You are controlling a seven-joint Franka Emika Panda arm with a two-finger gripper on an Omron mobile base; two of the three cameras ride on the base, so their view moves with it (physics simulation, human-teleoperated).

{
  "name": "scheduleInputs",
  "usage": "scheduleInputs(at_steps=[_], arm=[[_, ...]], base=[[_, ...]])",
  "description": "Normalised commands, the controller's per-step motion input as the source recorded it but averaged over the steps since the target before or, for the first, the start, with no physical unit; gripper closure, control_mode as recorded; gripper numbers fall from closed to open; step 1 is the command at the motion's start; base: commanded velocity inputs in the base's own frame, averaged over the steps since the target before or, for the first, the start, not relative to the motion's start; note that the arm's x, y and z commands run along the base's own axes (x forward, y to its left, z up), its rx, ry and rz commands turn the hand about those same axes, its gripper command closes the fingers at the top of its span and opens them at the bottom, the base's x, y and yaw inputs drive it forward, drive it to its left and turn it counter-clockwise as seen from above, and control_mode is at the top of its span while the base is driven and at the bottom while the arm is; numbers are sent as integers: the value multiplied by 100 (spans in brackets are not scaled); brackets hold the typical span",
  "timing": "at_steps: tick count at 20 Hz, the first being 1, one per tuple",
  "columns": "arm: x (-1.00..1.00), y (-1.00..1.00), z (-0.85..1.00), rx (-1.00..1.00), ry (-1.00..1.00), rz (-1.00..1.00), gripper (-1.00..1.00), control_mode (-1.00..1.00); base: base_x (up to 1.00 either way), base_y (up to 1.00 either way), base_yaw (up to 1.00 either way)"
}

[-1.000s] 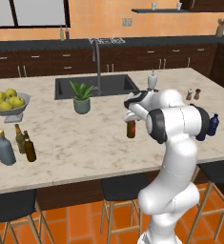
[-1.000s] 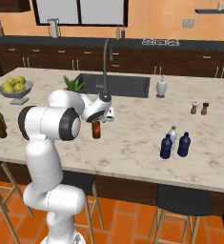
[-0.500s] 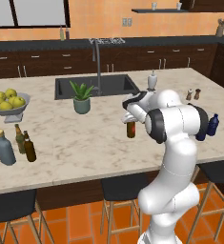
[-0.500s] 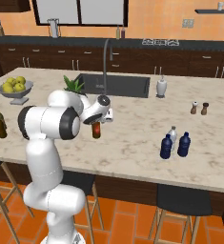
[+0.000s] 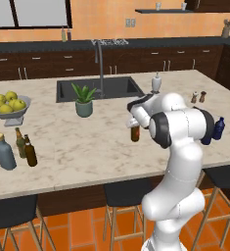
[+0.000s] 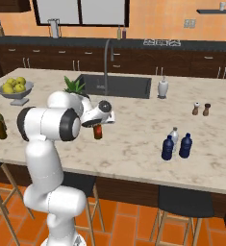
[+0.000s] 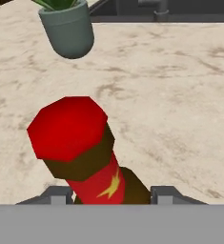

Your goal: Move the plastic bottles in the middle to the plastics group, and the glass bottles in the middle to the glass group.

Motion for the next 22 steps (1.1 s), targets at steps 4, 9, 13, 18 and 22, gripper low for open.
scheduleInputs(at_steps=[4, 9, 13, 18, 22], arm=[[-23, 0, 14, 5, -2, 5, 100, -100], [-49, 30, 41, 21, 2, 8, 100, -100], [-53, 68, 32, 19, 5, 10, 100, -100], [-40, 87, 28, 1, 8, 16, 100, -100], [-39, 94, 20, 0, 5, 20, 100, -100]], base=[[0, 0, 0], [0, 0, 0], [0, 0, 0], [0, 0, 0], [0, 0, 0]])
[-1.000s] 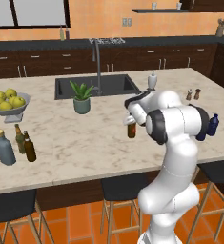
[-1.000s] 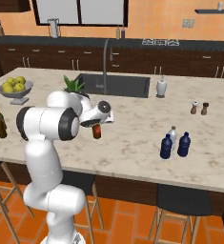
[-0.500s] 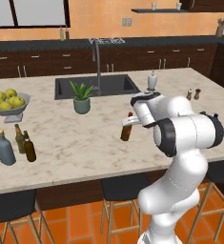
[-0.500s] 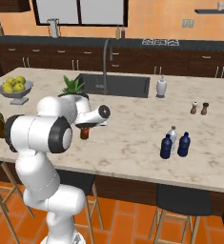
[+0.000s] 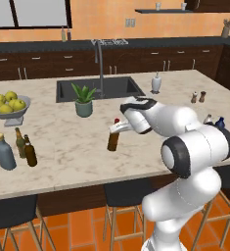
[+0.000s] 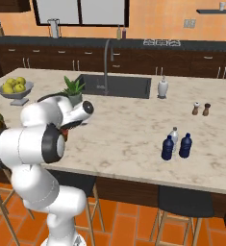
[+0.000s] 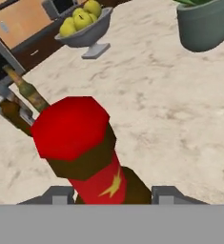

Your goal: Move the plastic bottles in the middle to the plastics group, and the glass bottles in the middle to the glass group.

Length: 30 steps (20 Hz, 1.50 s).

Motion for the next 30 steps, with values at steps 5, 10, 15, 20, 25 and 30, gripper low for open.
scheduleInputs(at_steps=[5, 10, 15, 20, 25, 30], arm=[[-30, 98, 5, 0, -2, 21, 100, -100], [-23, 97, 1, 0, -5, 20, 100, -100], [-27, 89, 0, 0, -17, 22, 100, -100], [-22, 69, -8, 0, -17, 21, 100, -100], [-21, 40, -9, 0, -16, 18, 100, -100], [-11, 36, -2, 0, -15, 14, 100, -100]], base=[[0, 0, 0], [0, 0, 0], [0, 0, 0], [0, 0, 0], [0, 0, 0], [0, 0, 0]])
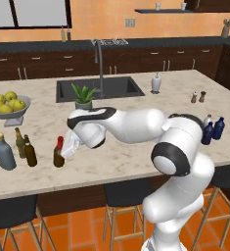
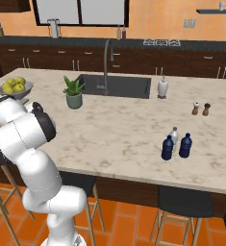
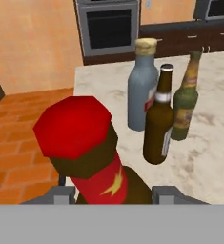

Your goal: Move the plastic bottles in the middle to the plastics group, and the glass bottles in the middle to the glass group.

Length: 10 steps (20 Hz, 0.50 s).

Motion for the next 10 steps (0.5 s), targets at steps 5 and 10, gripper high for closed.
scheduleInputs(at_steps=[5, 10], arm=[[-3, 20, -1, 0, -17, 11, 100, -100], [-2, 28, -1, 0, -5, 9, 100, -100]], base=[[0, 0, 0], [0, 0, 0]])
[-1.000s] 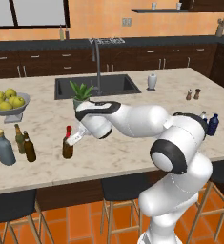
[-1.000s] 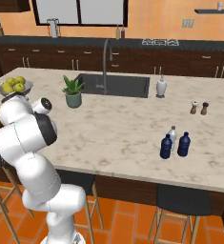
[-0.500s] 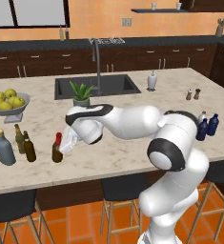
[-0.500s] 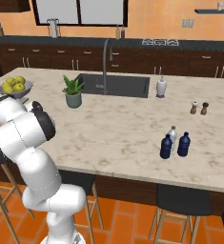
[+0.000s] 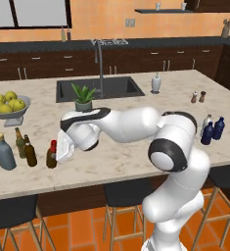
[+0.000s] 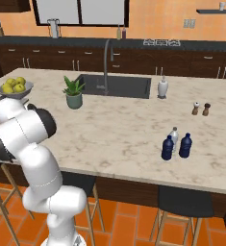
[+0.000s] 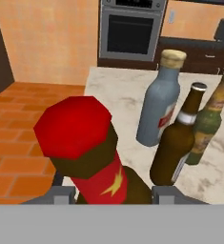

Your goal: Move the plastic bottles in the middle to the plastics group, and the glass bottles in the middle to the glass group.

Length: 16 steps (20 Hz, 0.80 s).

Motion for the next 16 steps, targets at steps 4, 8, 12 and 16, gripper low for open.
scheduleInputs(at_steps=[4, 8, 12, 16], arm=[[0, 14, -6, 0, 0, 6, 100, -100], [0, 2, -10, 0, 0, 5, 100, -100], [0, 0, -17, 0, 0, 4, 100, -100], [0, 0, -22, 0, 0, 2, 100, -100]], base=[[0, 0, 0], [0, 0, 0], [0, 0, 0], [0, 0, 0]])
